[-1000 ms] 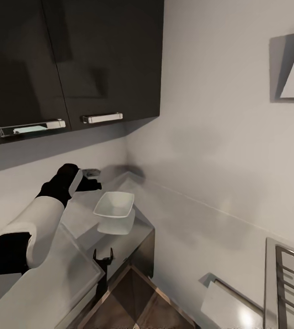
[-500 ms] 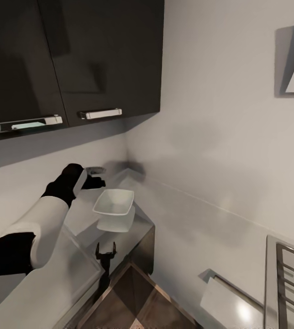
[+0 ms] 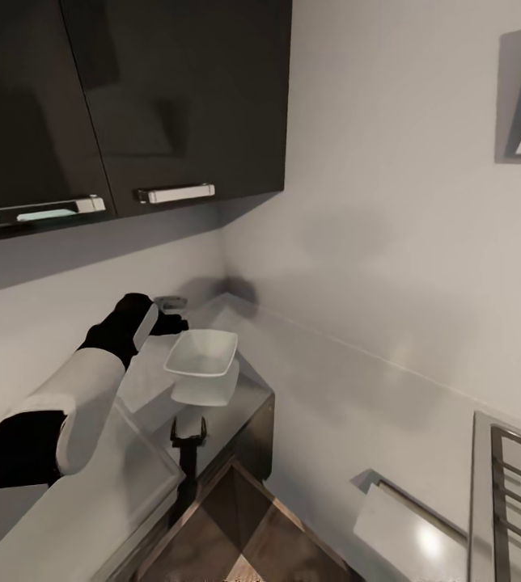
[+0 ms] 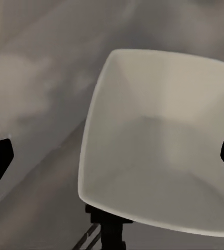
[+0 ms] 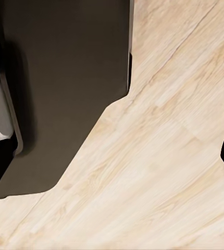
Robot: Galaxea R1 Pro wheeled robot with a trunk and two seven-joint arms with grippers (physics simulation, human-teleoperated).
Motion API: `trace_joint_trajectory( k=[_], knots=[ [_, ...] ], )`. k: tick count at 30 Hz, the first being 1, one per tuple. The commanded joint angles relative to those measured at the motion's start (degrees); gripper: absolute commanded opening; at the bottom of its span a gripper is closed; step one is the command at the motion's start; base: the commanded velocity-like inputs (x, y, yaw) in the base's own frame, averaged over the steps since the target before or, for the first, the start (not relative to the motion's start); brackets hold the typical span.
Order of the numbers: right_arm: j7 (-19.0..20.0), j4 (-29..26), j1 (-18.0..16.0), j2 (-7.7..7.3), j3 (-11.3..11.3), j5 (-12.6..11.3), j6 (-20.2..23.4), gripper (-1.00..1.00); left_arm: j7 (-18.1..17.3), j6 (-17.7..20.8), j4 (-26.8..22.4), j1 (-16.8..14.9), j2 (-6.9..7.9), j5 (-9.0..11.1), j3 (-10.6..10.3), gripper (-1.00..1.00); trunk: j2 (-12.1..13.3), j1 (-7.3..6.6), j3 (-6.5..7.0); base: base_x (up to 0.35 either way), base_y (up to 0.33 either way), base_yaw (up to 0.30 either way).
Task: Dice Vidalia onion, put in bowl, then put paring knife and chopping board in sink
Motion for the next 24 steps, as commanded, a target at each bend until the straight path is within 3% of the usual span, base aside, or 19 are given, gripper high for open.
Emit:
trace_joint_trajectory(
  k=[1, 11, 24],
  knots=[
    [0.0, 0.1, 0.0, -0.01, 0.0, 0.0, -0.3, 1.0, 0.2, 0.2, 0.1, 0.0, 0.1, 0.1, 0.2, 1.0, -0.1, 0.03, -0.2, 0.0, 0.0, 0.0],
    [0.0, 0.1, 0.0, -0.01, 0.0, 0.0, -0.3, 1.0, 0.2, -3.1, 1.8, 0.0, 2.92, 0.2, 0.3, 1.0, -0.1, 0.03, -1.14, 0.0, 0.0, 0.0],
    [0.0, 0.1, 0.0, -0.01, 0.0, 0.0, -0.3, 1.0, 0.2, -3.2, 1.8, 0.0, 3.04, 0.2, 0.3, 1.0, -0.1, 0.03, -2.35, 0.0, 0.0, 0.0]
  ],
)
